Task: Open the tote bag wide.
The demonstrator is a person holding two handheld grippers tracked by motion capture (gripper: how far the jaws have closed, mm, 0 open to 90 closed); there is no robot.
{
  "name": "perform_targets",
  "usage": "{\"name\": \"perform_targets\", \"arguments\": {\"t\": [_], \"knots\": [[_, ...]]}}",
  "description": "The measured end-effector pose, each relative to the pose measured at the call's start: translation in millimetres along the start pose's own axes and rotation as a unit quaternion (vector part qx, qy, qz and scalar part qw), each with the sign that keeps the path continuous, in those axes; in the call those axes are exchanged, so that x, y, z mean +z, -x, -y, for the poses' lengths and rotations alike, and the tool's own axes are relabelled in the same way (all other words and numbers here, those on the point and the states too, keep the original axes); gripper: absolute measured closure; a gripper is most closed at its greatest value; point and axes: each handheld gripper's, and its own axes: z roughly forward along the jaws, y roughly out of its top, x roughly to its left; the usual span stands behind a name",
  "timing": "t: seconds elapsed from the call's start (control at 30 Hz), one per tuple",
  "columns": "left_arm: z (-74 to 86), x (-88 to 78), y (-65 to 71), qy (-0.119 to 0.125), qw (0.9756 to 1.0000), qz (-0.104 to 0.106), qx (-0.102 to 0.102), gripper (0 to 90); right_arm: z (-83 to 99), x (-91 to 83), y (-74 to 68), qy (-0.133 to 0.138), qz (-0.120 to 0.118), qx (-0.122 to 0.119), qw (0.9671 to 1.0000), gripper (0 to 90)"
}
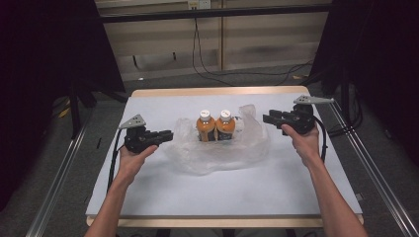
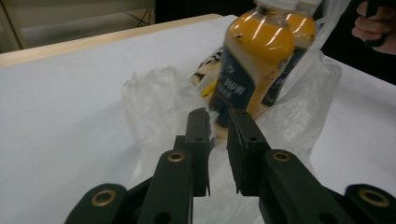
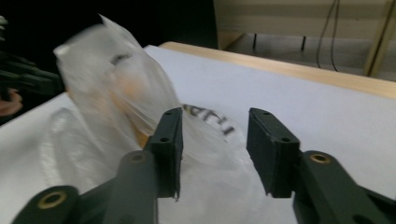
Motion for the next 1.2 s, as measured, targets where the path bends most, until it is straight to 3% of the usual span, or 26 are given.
{"name": "perform_targets", "arguments": {"t": [0.03, 0.13, 0.2, 0.23, 0.27, 0.37, 0.5, 0.57, 0.6, 0.63, 0.7, 0.83, 0.87, 0.93, 1.0, 1.07, 1.1, 1.13, 1.17, 1.2], "knots": [[-2.3, 2.2, 3.2, -0.001, 1.0000, 0.006, 0.007, 80.5, -4.8, -3.2, -7.6, 0.009, -0.015, -0.004, 0.9998, 62.8], [-6.7, 8.0, 12.3, -0.007, 0.9996, 0.016, 0.021, 80.9, -8.4, -7.2, -18.6, 0.012, -0.026, -0.011, 0.9995, 65.8], [-8.6, 11.2, 16.7, -0.008, 0.9994, 0.022, 0.026, 82.5, -11.0, -12.3, -33.0, 0.017, -0.042, -0.027, 0.9986, 73.6], [-9.3, 12.0, 18.0, -0.010, 0.9993, 0.022, 0.028, 82.5, -11.0, -12.3, -33.0, 0.017, -0.042, -0.027, 0.9986, 73.6], [-11.1, 13.6, 20.9, -0.012, 0.9991, 0.027, 0.030, 83.1, -12.8, -15.5, -41.9, 0.020, -0.053, -0.032, 0.9979, 75.8], [-12.6, 15.9, 22.4, -0.011, 0.9990, 0.031, 0.030, 85.9, -14.9, -16.7, -49.7, 0.019, -0.068, -0.044, 0.9966, 80.8], [-15.0, 25.9, 17.5, -0.026, 0.9989, 0.026, 0.029, 88.3, -15.8, -5.3, -59.4, -0.003, -0.082, -0.056, 0.9950, 86.3], [-15.4, 39.0, 13.5, -0.045, 0.9984, 0.022, 0.026, 88.9, -12.2, 14.2, -64.5, -0.030, -0.084, -0.066, 0.9938, 87.6], [-15.4, 39.0, 13.5, -0.045, 0.9984, 0.022, 0.026, 89.0, -12.2, 14.2, -64.5, -0.030, -0.084, -0.066, 0.9938, 87.6], [-15.9, 43.4, 12.5, -0.059, 0.9976, 0.020, 0.032, 89.0, -8.7, 29.6, -65.3, -0.052, -0.078, -0.072, 0.9930, 88.4], [-16.5, 54.0, 11.9, -0.084, 0.9956, 0.013, 0.041, 89.0, -6.8, 36.8, -63.8, -0.063, -0.073, -0.072, 0.9927, 89.0], [-13.7, 73.3, 5.9, -0.110, 0.9931, 0.014, 0.038, 89.1, 2.8, 66.2, -45.2, -0.109, -0.044, -0.065, 0.9909, 90.0], [-12.9, 75.4, 5.9, -0.121, 0.9917, 0.013, 0.041, 89.1, 6.0, 72.8, -42.2, -0.118, -0.043, -0.063, 0.9901, 90.0], [-10.5, 79.1, 6.2, -0.125, 0.9911, 0.017, 0.042, 89.1, 7.9, 76.6, -41.3, -0.123, -0.042, -0.061, 0.9896, 90.0], [-7.5, 84.2, 7.5, -0.148, 0.9875, 0.018, 0.052, 89.0, 14.3, 87.5, -39.5, -0.144, -0.042, -0.067, 0.9864, 90.0], [-4.7, 88.1, 8.4, -0.152, 0.9868, 0.022, 0.052, 88.8, 22.5, 98.6, -37.6, -0.175, -0.036, -0.074, 0.9812, 90.0], [-3.7, 90.6, 9.1, -0.162, 0.9849, 0.022, 0.057, 88.8, 24.7, 100.7, -35.5, -0.183, -0.041, -0.071, 0.9797, 90.0], [-3.7, 90.6, 9.1, -0.162, 0.9849, 0.022, 0.057, 88.6, 24.7, 100.7, -35.5, -0.183, -0.041, -0.071, 0.9797, 90.0], [-0.8, 92.1, 8.4, -0.169, 0.9833, 0.027, 0.062, 88.4, 27.9, 103.5, -33.4, -0.194, -0.040, -0.070, 0.9777, 90.0], [-0.8, 92.1, 8.4, -0.169, 0.9833, 0.027, 0.062, 88.4, 29.3, 104.8, -32.5, -0.201, -0.041, -0.073, 0.9760, 90.0]]}}
